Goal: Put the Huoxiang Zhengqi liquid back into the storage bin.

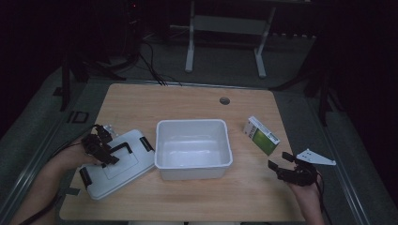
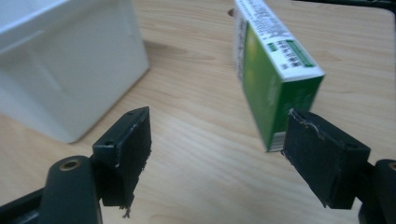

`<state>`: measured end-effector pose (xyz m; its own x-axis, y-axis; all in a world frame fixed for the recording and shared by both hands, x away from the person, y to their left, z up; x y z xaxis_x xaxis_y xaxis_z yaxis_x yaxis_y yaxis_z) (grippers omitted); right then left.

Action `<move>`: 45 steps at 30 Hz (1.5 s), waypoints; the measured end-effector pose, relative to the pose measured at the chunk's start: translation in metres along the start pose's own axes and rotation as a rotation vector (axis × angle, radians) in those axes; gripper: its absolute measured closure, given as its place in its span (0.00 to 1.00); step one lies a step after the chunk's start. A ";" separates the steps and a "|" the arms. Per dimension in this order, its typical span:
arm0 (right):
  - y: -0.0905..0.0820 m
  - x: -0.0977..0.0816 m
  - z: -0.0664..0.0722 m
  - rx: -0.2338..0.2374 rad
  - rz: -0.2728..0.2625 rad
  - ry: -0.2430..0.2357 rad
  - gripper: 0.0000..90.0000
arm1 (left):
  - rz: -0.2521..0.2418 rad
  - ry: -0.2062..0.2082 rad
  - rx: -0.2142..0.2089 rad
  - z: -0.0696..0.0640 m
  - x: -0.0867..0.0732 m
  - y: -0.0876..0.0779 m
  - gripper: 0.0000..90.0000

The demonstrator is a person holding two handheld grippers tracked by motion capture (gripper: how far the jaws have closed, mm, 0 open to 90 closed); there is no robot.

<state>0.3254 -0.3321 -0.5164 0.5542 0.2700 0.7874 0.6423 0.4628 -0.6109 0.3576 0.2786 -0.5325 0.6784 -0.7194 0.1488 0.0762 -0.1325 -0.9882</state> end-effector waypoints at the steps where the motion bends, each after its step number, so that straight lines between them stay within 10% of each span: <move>1: 0.001 0.002 -0.002 0.002 0.001 -0.001 0.25 | 0.000 0.001 -0.004 0.000 0.000 0.000 0.36; 25: 0.037 0.062 -0.046 -0.037 0.129 -0.087 0.33 | -0.005 0.030 -0.010 -0.001 -0.001 0.001 0.37; 45: 0.077 0.067 -0.060 -0.020 0.298 -0.077 0.41 | 0.015 0.033 -0.010 0.001 -0.007 0.002 0.37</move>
Point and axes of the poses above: each handheld gripper's, and its own axes: y roughly forward along the jaws, x roughly out of its top, z roughly to its left, the point moved 5 cm from there along y, roughly forward along the jaws, and after that the axes turned 7 degrees about z, right-handed, at the moved point
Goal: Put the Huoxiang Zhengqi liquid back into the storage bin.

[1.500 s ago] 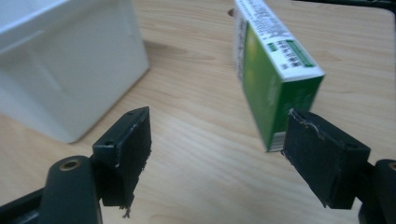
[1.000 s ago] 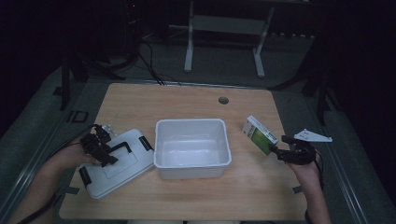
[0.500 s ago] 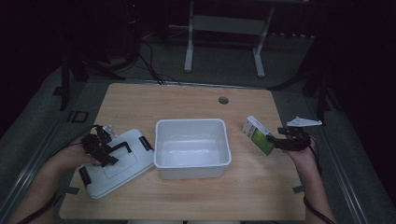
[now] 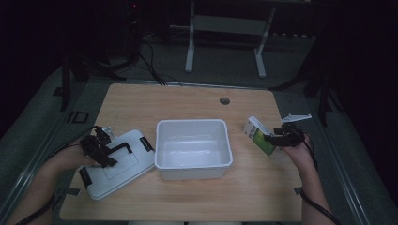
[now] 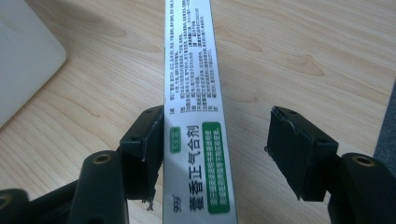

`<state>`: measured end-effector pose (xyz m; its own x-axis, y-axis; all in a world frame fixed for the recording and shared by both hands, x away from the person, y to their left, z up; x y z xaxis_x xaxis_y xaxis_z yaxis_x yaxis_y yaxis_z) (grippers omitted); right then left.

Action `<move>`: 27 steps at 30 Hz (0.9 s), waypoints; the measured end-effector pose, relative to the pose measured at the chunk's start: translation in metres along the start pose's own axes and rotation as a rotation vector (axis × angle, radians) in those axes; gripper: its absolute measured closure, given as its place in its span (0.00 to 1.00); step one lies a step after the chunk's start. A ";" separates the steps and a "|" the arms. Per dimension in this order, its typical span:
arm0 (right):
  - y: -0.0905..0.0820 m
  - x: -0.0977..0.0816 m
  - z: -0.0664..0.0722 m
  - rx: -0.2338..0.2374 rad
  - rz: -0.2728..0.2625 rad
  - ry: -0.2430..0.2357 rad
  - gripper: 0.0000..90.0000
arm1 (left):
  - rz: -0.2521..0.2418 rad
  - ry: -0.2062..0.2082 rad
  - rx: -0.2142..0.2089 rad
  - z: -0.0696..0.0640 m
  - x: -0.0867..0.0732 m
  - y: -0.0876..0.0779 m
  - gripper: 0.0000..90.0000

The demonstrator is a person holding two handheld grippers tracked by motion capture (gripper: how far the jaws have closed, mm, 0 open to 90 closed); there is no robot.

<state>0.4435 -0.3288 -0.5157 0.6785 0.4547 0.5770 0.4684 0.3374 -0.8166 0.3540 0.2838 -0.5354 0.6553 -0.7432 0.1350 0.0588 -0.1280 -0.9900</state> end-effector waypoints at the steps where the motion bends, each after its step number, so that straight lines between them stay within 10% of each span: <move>1: 0.001 0.001 0.000 0.001 0.008 0.001 0.41 | -0.002 -0.003 -0.002 0.000 0.000 0.000 0.37; 27: 0.026 0.015 0.008 0.046 0.216 -0.055 0.69 | 0.013 0.005 -0.011 -0.001 -0.003 0.003 0.37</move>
Point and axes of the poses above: each handheld gripper's, and its own axes: y roughly forward along the jaws, x roughly out of its top, z roughly to its left, the point moved 5 cm from there along y, roughly forward along the jaws, and after that the axes turned 7 degrees about z, right-handed, at the moved point
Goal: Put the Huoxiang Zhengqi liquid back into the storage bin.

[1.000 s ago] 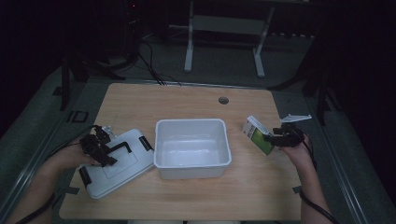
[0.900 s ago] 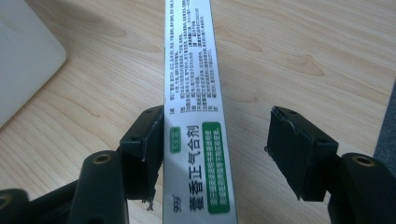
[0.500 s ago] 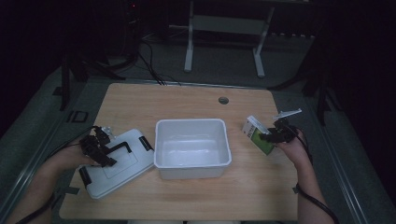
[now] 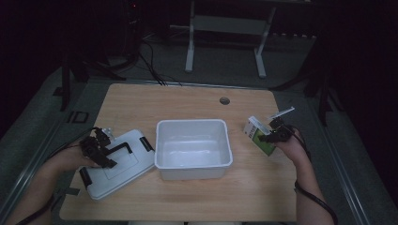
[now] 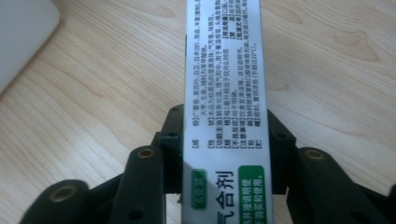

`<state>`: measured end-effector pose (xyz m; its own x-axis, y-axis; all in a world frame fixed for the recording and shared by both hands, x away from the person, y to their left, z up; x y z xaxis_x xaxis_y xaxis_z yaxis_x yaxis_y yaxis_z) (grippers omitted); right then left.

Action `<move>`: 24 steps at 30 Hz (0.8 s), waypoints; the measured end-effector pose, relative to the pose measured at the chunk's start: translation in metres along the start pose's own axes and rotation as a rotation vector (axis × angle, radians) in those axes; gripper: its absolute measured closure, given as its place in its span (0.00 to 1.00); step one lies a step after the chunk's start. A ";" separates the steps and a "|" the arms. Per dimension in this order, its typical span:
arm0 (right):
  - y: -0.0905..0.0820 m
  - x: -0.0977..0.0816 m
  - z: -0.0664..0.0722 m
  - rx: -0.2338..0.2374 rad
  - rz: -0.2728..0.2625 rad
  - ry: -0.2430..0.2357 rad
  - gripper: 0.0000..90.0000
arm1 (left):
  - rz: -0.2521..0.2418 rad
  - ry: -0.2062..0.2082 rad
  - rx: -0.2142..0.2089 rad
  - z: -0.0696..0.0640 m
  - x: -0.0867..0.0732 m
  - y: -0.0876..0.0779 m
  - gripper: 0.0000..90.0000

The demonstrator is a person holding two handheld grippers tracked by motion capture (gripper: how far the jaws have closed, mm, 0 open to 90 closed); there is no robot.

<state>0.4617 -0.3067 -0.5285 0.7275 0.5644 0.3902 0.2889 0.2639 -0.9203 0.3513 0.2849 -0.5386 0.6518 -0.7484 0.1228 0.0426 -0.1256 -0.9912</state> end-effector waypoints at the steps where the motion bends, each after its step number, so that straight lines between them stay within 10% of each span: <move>1: -0.001 0.000 0.000 -0.008 0.003 -0.001 0.70 | -0.001 -0.001 0.000 0.000 0.000 0.000 0.37; 24: -0.041 -0.009 0.006 -0.008 -0.005 -0.071 0.72 | -0.002 0.004 0.004 -0.003 0.004 -0.006 0.37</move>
Point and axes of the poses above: each handheld gripper's, and its own axes: y roughly forward along the jaws, x roughly out of its top, z roughly to its left, the point moved 5 cm from there along y, roughly forward along the jaws, and after that the axes turned 7 degrees about z, right-handed, at the moved point
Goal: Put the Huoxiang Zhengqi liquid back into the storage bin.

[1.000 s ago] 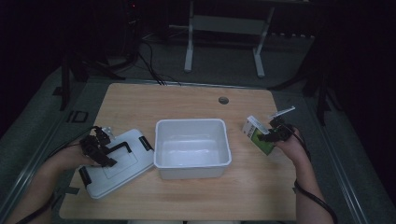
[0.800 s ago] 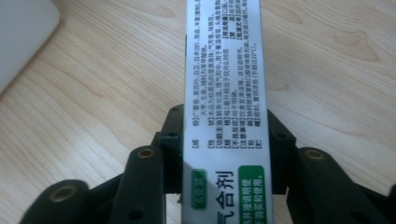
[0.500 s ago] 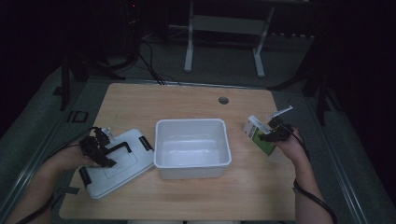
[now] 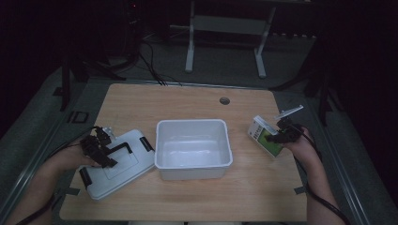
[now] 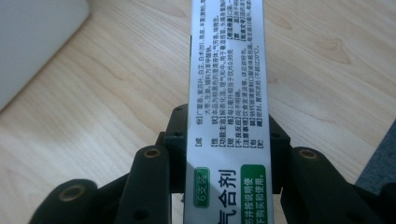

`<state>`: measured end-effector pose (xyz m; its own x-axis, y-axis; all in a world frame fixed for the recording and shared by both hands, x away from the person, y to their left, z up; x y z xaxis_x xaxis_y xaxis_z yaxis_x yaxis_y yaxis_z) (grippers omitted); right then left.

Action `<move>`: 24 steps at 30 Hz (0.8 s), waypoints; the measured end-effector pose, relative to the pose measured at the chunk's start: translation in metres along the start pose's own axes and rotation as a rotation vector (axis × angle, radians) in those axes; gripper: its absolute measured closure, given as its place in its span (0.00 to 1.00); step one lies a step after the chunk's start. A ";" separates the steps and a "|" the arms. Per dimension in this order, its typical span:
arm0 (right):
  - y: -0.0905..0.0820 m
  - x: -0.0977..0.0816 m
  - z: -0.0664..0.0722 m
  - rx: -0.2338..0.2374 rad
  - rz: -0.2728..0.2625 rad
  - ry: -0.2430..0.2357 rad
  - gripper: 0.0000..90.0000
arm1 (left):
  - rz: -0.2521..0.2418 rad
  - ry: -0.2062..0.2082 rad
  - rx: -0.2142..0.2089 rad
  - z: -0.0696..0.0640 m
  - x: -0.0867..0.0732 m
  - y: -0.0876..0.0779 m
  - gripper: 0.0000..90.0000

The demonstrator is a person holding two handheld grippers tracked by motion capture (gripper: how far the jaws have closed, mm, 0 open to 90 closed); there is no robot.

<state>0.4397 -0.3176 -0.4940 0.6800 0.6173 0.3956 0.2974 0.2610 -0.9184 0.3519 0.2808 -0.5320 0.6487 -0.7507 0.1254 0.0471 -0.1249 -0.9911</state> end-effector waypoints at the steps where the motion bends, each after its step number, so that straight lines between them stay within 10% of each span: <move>1: -0.003 0.000 0.002 0.001 -0.002 -0.010 0.72 | 0.000 0.001 0.001 0.000 0.000 0.000 0.37; 24: -0.072 0.024 0.058 0.065 -0.090 -0.251 0.72 | 0.008 0.003 0.000 -0.004 0.000 -0.003 0.37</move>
<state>0.3962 -0.2783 -0.4189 0.4632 0.7518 0.4693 0.3004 0.3650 -0.8812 0.3492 0.2787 -0.5294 0.6466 -0.7537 0.1177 0.0416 -0.1192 -0.9920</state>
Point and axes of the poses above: each handheld gripper's, and its own axes: y roughly forward along the jaws, x roughly out of its top, z roughly to its left, the point moved 5 cm from there along y, roughly forward along the jaws, and after that the axes turned 7 degrees about z, right-handed, at the moved point
